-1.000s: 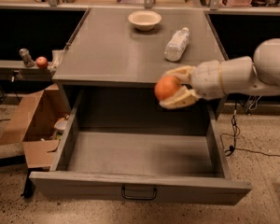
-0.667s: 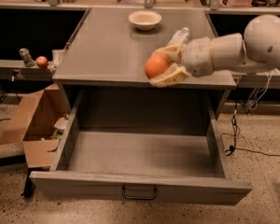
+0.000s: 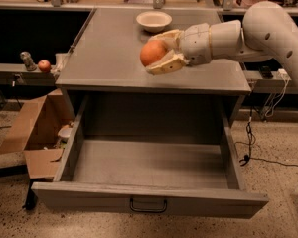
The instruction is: Pick orange from top drawer and place on counter
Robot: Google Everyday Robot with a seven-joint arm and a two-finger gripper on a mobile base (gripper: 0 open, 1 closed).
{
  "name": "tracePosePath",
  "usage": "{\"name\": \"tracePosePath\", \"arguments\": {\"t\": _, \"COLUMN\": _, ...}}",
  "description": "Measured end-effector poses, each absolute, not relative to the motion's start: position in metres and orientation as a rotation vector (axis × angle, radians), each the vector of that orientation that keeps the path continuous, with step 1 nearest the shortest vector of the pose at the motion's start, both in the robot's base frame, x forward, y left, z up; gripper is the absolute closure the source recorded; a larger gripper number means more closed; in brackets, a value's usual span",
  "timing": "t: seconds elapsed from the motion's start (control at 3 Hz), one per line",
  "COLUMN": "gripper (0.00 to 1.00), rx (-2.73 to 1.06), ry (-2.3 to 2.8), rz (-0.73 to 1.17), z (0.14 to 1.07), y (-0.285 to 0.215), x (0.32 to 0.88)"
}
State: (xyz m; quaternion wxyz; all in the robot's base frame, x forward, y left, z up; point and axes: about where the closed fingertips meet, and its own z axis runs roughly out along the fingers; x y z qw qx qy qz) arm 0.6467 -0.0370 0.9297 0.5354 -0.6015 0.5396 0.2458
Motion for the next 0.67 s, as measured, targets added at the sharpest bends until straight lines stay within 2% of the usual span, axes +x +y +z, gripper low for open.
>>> {"name": "tracePosePath", "arguments": {"t": 0.67, "gripper": 1.0, "rx": -1.329, "ry": 1.316, "rz": 0.572, "z": 0.921, "y": 0.005, "x": 0.711}}
